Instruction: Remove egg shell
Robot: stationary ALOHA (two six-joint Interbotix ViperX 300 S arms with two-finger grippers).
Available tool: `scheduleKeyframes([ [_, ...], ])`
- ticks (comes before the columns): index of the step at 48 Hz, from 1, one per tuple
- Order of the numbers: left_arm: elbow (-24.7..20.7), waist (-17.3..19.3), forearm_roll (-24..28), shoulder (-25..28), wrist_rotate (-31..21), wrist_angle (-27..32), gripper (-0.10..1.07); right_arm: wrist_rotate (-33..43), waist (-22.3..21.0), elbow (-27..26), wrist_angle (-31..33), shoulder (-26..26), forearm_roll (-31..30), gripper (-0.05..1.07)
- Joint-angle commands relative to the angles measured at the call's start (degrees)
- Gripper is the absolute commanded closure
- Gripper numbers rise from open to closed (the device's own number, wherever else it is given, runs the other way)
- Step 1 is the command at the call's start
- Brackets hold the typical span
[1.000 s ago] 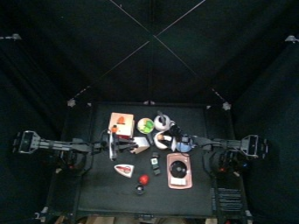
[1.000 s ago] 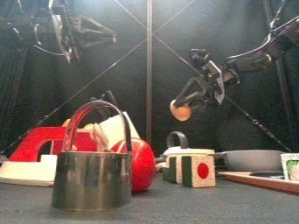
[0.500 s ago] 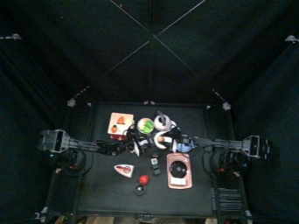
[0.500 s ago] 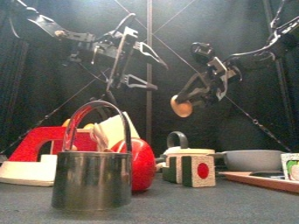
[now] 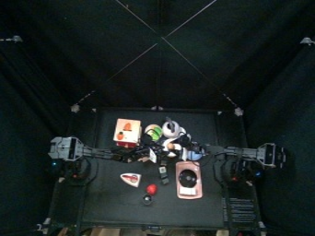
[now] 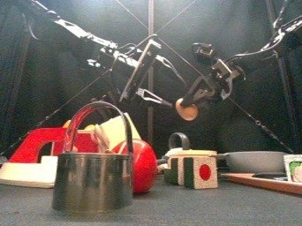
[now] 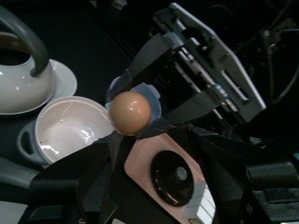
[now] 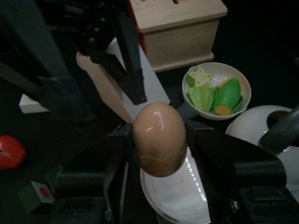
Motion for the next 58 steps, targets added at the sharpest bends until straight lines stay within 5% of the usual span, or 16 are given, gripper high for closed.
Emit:
scheduleKeyframes([
  [1,-1.67,0.79,0.18,-0.18,0.18,0.0,0.03,0.0,0.88,-1.14,-0.26,-1.23,-1.32,0.34],
  [35,-7.65,1.67,0.09,4.22,0.18,7.47,0.04,0.44,1.76,-1.32,-0.18,-0.88,-3.25,0.34],
  [58,-7.29,1.76,0.0,3.08,0.18,13.36,0.11,0.44,1.41,-0.88,-0.18,-0.53,-3.08,0.34],
])
